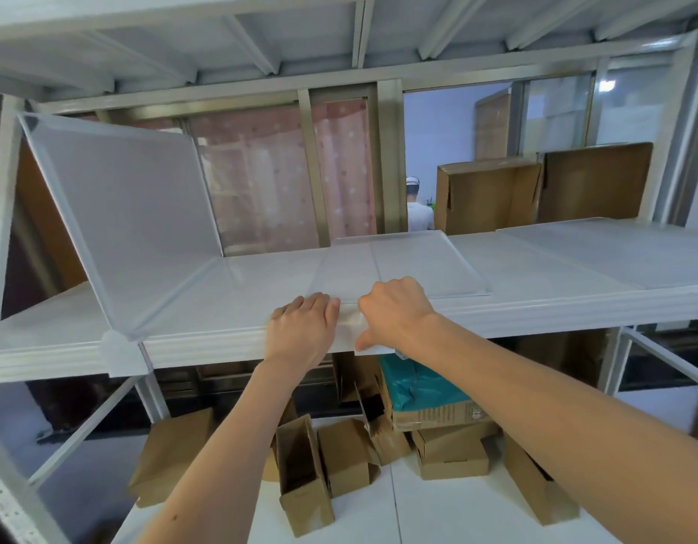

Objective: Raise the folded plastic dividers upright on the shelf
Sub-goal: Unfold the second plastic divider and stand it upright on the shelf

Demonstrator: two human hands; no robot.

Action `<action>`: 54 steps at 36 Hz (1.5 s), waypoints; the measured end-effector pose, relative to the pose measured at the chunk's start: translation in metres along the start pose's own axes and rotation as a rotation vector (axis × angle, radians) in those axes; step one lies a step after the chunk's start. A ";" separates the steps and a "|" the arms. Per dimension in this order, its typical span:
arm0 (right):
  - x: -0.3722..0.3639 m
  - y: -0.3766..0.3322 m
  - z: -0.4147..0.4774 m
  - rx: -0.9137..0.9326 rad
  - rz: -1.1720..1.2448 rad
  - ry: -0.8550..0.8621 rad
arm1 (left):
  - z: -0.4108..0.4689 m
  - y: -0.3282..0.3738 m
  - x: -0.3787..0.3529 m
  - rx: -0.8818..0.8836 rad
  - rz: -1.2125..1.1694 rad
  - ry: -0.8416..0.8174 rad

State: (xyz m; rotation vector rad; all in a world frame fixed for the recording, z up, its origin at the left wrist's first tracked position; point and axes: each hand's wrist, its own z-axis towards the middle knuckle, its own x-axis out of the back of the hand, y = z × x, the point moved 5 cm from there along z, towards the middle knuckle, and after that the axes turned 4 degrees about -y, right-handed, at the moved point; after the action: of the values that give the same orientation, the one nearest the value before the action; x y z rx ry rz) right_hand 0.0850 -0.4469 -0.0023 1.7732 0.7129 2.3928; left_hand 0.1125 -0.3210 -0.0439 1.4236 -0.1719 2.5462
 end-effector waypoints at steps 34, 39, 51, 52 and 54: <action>0.002 -0.009 -0.011 0.028 -0.144 0.083 | -0.001 0.000 -0.002 -0.003 0.116 0.067; 0.003 -0.009 -0.013 0.046 -0.160 0.111 | -0.002 -0.001 0.000 -0.003 0.122 0.082; -0.001 -0.012 -0.021 0.111 -0.188 0.145 | -0.005 0.003 0.005 -0.021 0.153 0.055; 0.000 -0.012 -0.021 0.112 -0.190 0.150 | -0.004 0.002 0.006 -0.015 0.146 0.053; 0.000 -0.014 -0.025 0.131 -0.196 0.145 | -0.004 0.002 0.005 -0.011 0.136 0.054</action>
State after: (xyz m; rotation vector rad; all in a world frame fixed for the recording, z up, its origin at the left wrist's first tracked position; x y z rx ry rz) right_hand 0.0588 -0.4422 -0.0141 1.5021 1.0302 2.4086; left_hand 0.1064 -0.3215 -0.0413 1.3821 -0.2832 2.6847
